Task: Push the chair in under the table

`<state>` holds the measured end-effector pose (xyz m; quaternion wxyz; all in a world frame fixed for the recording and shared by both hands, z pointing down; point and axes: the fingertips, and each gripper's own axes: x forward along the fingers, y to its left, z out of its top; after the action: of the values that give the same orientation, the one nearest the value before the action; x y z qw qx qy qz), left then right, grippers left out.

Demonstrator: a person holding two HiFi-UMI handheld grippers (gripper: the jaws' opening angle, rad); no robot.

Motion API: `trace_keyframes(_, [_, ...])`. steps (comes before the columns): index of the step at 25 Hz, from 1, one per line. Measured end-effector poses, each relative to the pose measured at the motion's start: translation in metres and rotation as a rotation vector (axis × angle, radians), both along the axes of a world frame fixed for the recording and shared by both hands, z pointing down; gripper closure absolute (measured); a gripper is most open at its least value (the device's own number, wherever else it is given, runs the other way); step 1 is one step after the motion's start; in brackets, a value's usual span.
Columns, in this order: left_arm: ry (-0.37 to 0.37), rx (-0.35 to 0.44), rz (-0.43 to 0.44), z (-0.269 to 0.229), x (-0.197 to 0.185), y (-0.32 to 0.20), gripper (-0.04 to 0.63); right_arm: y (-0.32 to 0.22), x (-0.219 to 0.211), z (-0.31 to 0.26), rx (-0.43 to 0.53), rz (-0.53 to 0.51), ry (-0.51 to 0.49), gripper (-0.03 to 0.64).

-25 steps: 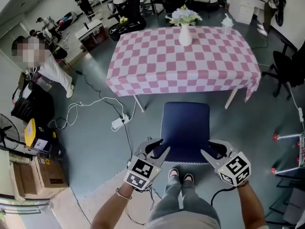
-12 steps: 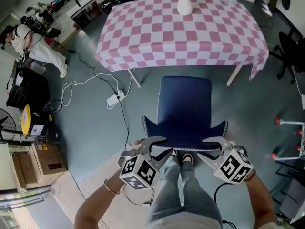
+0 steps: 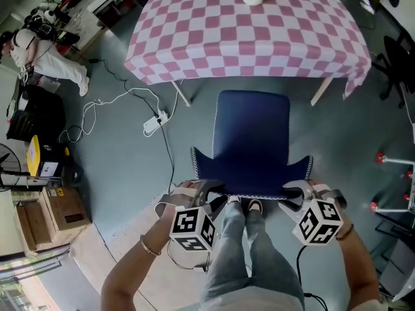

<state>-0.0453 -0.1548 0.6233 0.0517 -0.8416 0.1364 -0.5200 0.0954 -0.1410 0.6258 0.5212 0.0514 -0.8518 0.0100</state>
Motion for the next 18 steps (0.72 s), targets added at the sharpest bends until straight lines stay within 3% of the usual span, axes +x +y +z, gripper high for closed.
trace_keyframes(8, [-0.013, -0.046, -0.019, 0.025, 0.001, -0.005, 0.451, -0.008, -0.002, 0.019, 0.032, 0.031, 0.062, 0.494])
trace_keyframes(14, [-0.012, -0.055, -0.061, 0.026, 0.001, -0.010, 0.485, -0.012, -0.004, 0.019, 0.016, 0.153, -0.015, 0.502])
trace_keyframes(18, [-0.020, -0.059, -0.066, 0.027, 0.001, -0.011, 0.489, -0.014, -0.003, 0.020, 0.021, 0.172, 0.001, 0.503])
